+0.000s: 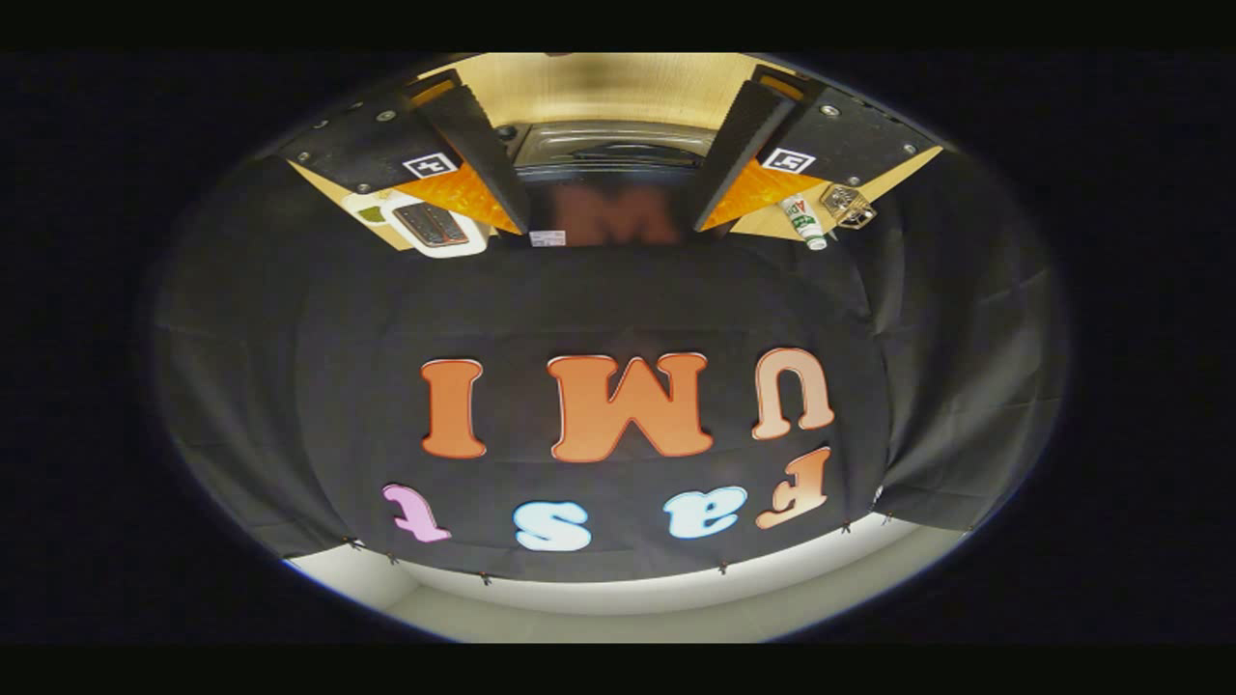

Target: Open the toaster oven, put the food inside, and close the toaster oven door.

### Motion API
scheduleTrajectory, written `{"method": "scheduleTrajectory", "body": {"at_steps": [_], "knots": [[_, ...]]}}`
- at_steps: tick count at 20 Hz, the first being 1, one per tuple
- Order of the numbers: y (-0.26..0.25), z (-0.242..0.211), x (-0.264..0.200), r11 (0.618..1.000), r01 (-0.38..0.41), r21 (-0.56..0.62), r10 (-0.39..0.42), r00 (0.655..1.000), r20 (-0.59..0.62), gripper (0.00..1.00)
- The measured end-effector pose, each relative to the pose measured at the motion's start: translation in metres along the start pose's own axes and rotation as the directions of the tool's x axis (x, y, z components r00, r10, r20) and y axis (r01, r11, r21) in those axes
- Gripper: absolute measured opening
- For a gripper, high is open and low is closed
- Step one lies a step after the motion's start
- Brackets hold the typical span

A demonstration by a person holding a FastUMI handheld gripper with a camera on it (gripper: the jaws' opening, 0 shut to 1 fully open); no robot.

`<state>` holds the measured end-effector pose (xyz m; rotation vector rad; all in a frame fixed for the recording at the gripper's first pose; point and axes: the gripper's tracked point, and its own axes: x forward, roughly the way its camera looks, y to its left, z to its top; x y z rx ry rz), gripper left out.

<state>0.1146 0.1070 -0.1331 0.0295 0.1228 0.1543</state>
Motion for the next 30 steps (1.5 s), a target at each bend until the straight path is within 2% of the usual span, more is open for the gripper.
{"method": "scheduleTrajectory", "body": {"at_steps": [7, 12, 17, 19, 25, 28, 30], "knots": [[0.019, -0.075, 0.076, 0.999, 0.004, -0.037, -0.01, 0.986, -0.165, 0.99], [0.022, -0.114, 0.098, 0.995, 0.021, -0.099, -0.046, 0.965, -0.258, 0.99], [0.023, -0.12, 0.09, 0.998, 0.032, -0.056, -0.046, 0.963, -0.267, 0.99], [0.023, -0.124, 0.084, 0.996, 0.034, -0.077, -0.053, 0.965, -0.255, 0.99], [0.022, -0.131, 0.057, 0.995, 0.058, -0.075, -0.075, 0.968, -0.241, 0.99], [0.021, -0.138, 0.043, 0.996, 0.082, -0.021, -0.085, 0.966, -0.243, 0.98], [0.023, -0.146, 0.029, 0.996, 0.079, -0.042, -0.087, 0.965, -0.246, 0.98]]}}
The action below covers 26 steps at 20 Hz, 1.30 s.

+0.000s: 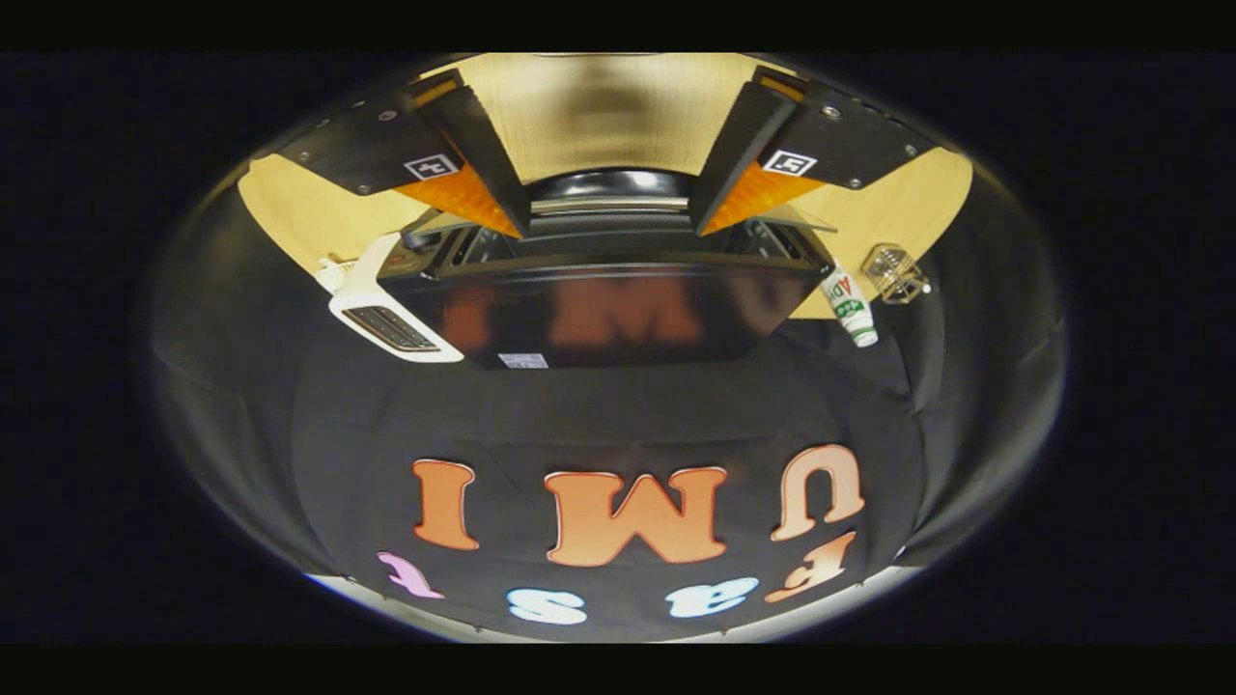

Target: Open the toaster oven, put the food inside, and close the toaster oven door.

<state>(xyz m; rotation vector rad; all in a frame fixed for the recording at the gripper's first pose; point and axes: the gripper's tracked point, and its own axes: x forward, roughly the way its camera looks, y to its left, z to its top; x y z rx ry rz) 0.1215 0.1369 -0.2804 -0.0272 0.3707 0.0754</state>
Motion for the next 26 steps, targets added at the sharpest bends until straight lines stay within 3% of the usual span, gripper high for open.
{"method": "scheduleTrajectory", "body": {"at_steps": [11, 18, 26], "knots": [[0.0, -0.104, -0.05, 1.0, 0.004, 0.008, -0.004, 0.999, -0.044, 0.99], [0.0, -0.185, -0.045, 1.0, 0.01, -0.007, -0.011, 0.968, -0.252, 0.99], [0.001, -0.167, -0.063, 1.0, 0.0, 0.028, 0.007, 0.97, -0.243, 0.99]]}}
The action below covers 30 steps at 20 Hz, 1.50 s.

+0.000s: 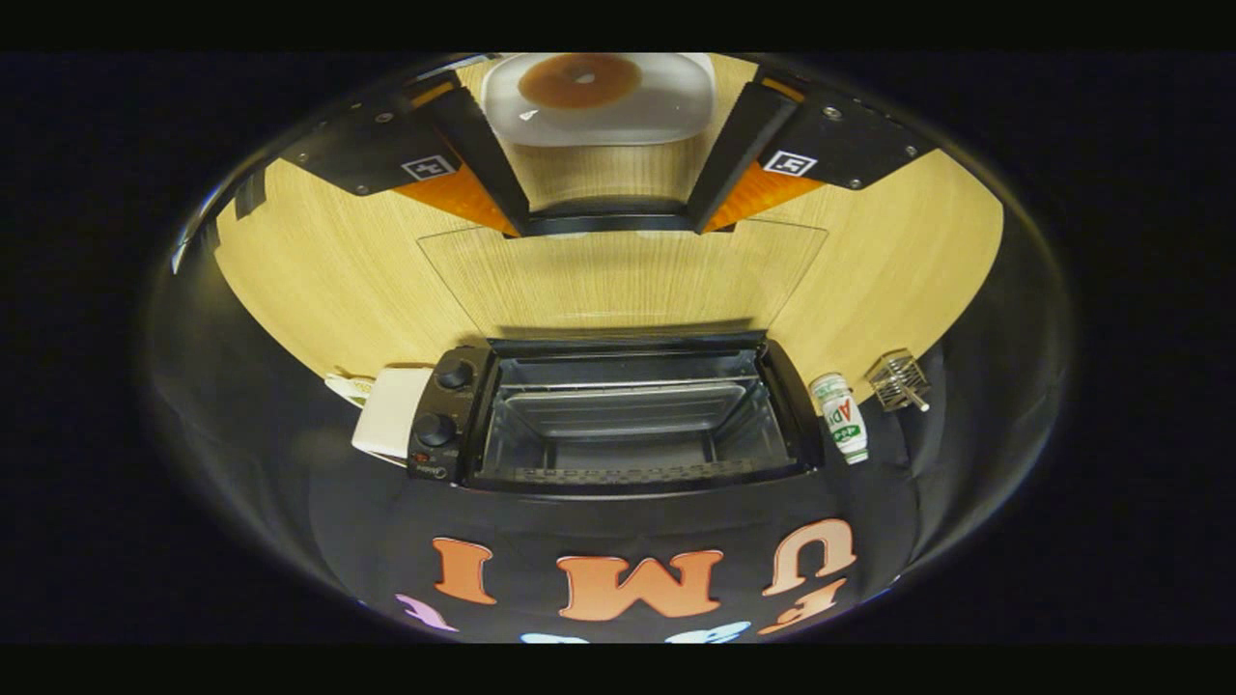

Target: Open the toaster oven, put the food inside, and close the toaster oven door.

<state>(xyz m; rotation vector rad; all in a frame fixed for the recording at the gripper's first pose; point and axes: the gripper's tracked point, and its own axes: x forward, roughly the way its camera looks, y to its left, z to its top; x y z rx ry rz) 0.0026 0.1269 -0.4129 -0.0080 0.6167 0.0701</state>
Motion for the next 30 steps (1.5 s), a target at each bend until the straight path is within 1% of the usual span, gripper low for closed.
{"method": "scheduleTrajectory", "body": {"at_steps": [2, 4, 6, 8, 11, 14, 19, 22, 24, 25, 27, 28, 30], "knots": [[-0.004, 0.007, -0.021, 1.0, -0.008, 0.012, 0.007, 0.999, 0.039, 0.99], [-0.012, 0.009, -0.042, 1.0, 0.004, 0.012, -0.005, 0.998, 0.07, 0.99], [-0.018, -0.003, -0.06, 1.0, 0.015, 0.017, -0.017, 0.997, 0.08, 0.99], [-0.021, -0.023, -0.071, 1.0, 0.021, 0.013, -0.022, 0.998, 0.065, 0.99], [-0.021, -0.067, -0.073, 0.999, 0.031, 0.013, -0.031, 1.0, 0.003, 0.99], [-0.018, -0.094, -0.07, 0.998, 0.042, 0.036, -0.04, 0.998, -0.039, 0.99], [-0.016, -0.119, -0.063, 0.998, 0.044, 0.047, -0.04, 0.995, -0.088, 0.99], [-0.021, -0.122, -0.062, 0.997, 0.059, 0.052, -0.053, 0.994, -0.096, 0.91], [-0.022, -0.123, -0.06, 0.996, 0.053, 0.071, -0.045, 0.993, -0.106, 0.83], [-0.021, -0.124, -0.059, 0.996, 0.049, 0.073, -0.041, 0.993, -0.111, 0.81], [-0.022, -0.123, -0.059, 0.997, 0.046, 0.067, -0.038, 0.992, -0.12, 0.73], [-0.023, -0.121, -0.06, 0.996, 0.046, 0.073, -0.036, 0.991, -0.127, 0.64], [-0.019, -0.111, -0.067, 0.992, 0.018, 0.126, -0.003, 0.993, -0.114, 0.54]]}}
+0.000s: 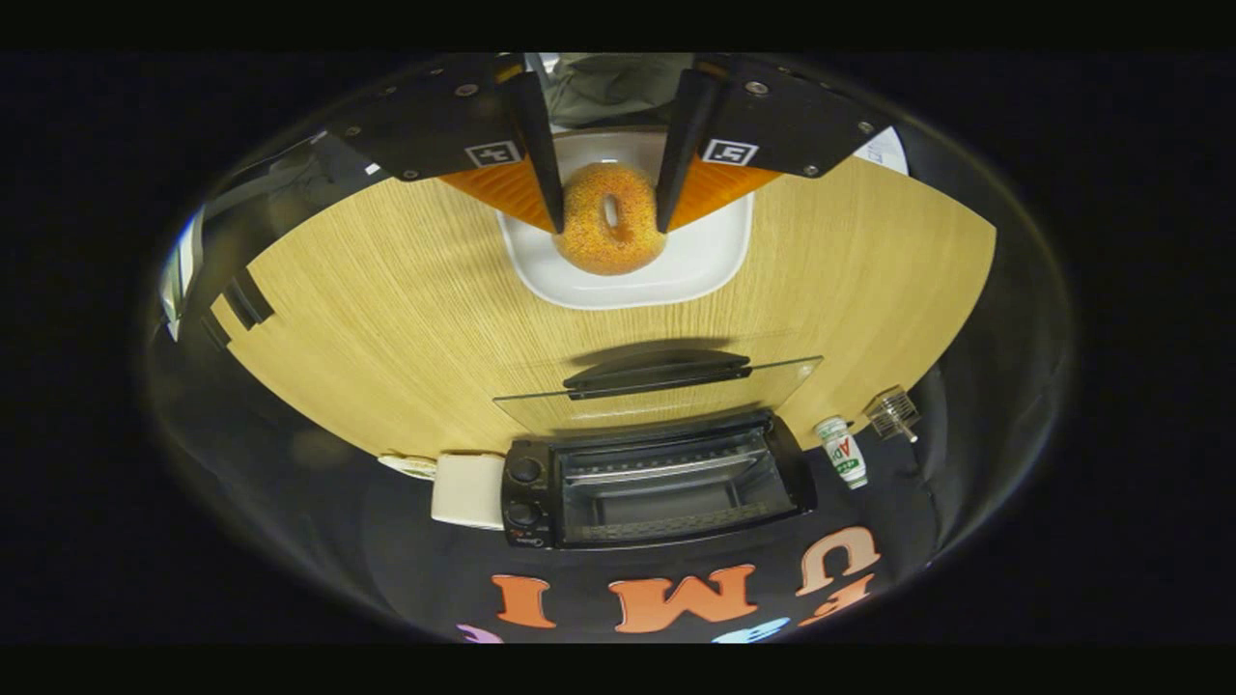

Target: Open the toaster oven, put the food inside, and close the toaster oven door.

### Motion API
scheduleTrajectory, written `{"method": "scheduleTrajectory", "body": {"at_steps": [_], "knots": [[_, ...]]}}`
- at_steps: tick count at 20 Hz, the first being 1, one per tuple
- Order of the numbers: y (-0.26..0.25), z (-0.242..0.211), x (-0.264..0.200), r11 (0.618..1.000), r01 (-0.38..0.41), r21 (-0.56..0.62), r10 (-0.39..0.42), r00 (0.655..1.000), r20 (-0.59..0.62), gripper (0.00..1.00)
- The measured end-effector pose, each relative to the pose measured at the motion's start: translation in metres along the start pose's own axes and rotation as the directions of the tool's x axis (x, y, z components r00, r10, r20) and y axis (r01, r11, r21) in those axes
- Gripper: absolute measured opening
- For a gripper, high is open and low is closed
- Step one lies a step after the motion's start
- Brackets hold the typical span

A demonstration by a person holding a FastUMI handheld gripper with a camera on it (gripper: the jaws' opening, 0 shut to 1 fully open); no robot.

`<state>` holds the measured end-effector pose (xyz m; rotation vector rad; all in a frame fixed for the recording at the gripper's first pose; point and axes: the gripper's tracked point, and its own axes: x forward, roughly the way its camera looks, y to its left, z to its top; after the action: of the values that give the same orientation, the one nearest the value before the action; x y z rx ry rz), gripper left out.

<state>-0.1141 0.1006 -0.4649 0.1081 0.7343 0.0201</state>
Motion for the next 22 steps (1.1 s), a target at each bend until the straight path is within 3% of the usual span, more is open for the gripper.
{"method": "scheduleTrajectory", "body": {"at_steps": [5, 10, 17, 22], "knots": [[0.02, 0.06, -0.022, 0.99, -0.109, 0.091, 0.1, 0.99, 0.097, 0.49], [0.041, 0.139, -0.026, 0.954, -0.23, 0.191, 0.192, 0.961, 0.202, 0.49], [0.058, 0.235, 0.023, 0.907, -0.306, 0.289, 0.219, 0.929, 0.297, 0.49], [0.062, 0.26, 0.072, 0.857, -0.326, 0.398, 0.217, 0.931, 0.294, 0.49]]}}
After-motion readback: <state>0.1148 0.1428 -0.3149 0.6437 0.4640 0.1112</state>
